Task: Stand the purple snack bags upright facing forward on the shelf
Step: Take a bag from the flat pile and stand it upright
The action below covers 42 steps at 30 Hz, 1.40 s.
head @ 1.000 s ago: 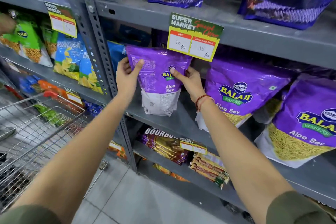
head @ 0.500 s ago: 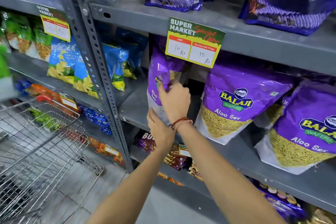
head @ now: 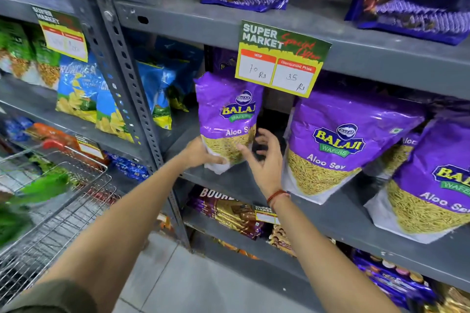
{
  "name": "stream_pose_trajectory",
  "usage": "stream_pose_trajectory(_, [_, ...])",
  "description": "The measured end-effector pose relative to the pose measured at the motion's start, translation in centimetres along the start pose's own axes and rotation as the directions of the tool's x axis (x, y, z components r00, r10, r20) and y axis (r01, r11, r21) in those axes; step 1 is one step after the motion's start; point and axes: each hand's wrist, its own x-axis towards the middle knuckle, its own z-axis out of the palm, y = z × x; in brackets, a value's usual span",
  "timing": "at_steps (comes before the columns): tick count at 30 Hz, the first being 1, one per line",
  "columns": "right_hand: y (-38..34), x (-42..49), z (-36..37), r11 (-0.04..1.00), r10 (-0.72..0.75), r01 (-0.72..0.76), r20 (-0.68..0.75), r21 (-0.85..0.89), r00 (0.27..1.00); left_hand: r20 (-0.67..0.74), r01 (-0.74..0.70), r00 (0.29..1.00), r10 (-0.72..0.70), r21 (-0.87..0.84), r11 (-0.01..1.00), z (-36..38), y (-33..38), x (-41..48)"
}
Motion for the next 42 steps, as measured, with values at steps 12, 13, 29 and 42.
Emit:
stream_pose_trajectory(12, [5.4, 3.9, 1.9, 0.921, 0.386, -0.333, 0.368, -0.201, 0.846, -0.054, 0.071, 0.996, -0.076, -0.083, 0.994, -4.3, -1.5, 2.0])
stream_pose_trajectory(13, [5.6, 4.2, 2.1, 0.924, 0.378, -0.324, 0.363, -0.203, 0.851, -0.076, 0.072, 0.994, -0.08, -0.095, 0.993, -4.4, -1.7, 2.1])
stream_pose_trajectory(29, [4.2, 3.0, 4.8, 0.91, 0.314, -0.208, 0.27, -0.358, 0.91, -0.03, 0.077, 0.996, -0.082, -0.157, 0.985, -4.0, -4.5, 0.4])
stream_pose_trajectory(42, [3.2, 0.5, 4.0, 0.918, 0.326, -0.252, 0.219, -0.308, 0.92, -0.133, 0.003, 0.991, -0.023, -0.154, 0.988, -2.3, -3.5, -2.7])
